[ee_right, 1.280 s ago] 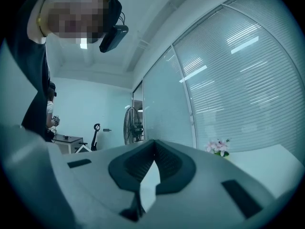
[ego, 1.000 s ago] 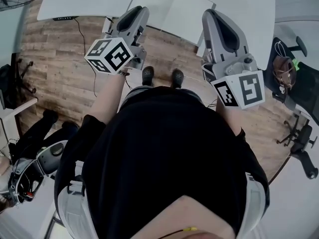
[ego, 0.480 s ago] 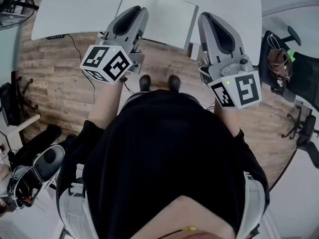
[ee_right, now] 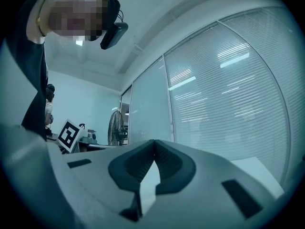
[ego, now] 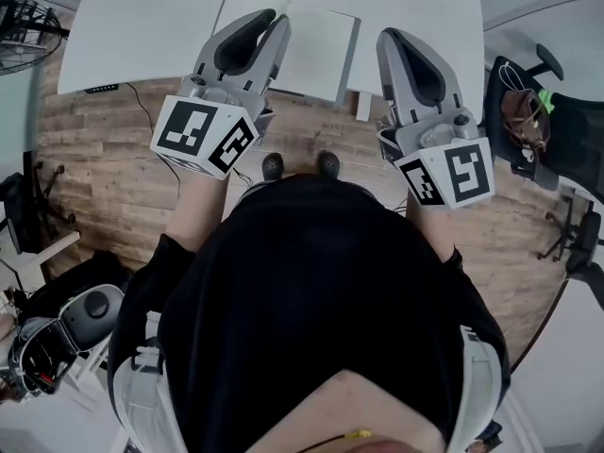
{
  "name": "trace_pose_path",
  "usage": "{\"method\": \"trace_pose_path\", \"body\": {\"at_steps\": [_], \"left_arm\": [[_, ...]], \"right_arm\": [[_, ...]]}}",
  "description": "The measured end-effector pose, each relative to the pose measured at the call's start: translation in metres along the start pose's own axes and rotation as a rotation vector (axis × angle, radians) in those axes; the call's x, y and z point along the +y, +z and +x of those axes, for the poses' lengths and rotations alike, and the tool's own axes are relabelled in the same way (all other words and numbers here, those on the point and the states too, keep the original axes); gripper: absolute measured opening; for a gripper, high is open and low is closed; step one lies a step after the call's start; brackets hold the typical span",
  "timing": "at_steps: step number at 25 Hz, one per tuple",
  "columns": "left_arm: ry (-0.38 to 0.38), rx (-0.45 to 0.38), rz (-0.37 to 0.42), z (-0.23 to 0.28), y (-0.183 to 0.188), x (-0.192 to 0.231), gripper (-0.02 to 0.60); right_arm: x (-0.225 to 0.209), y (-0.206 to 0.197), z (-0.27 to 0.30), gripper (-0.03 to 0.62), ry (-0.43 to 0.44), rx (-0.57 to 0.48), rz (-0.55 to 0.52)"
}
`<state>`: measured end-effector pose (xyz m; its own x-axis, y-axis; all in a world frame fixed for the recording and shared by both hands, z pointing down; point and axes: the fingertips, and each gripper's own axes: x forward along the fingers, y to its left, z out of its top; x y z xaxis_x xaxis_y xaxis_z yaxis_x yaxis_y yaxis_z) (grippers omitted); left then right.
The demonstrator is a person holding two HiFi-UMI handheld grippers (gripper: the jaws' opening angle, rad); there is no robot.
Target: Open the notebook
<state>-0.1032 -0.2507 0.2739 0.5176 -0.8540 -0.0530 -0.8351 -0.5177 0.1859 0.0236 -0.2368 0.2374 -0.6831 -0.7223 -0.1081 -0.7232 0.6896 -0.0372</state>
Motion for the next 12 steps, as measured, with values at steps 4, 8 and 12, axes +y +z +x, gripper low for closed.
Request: {"method": "trace_pose_path", "body": {"at_steps": [4,8,12], "left_arm": [[-0.003,0.0,0.034,0.005,0.007,-0.008,0.057],[-0.009,0.006,0.061,0.007,0.01,-0.014,0.04],[0.003,0.007,0.098,0.008,0.01,-0.015,0.026]], "right_arm": [[-0.006,0.003,-0.005,0.005,-0.01,-0.011,-0.002],[-0.01,0.006,-0.008,0.005,-0.02,-0.02,-0.008],[-0.012,0.009,-0.01,0.005,-0.026,-0.024,-0.011]]}}
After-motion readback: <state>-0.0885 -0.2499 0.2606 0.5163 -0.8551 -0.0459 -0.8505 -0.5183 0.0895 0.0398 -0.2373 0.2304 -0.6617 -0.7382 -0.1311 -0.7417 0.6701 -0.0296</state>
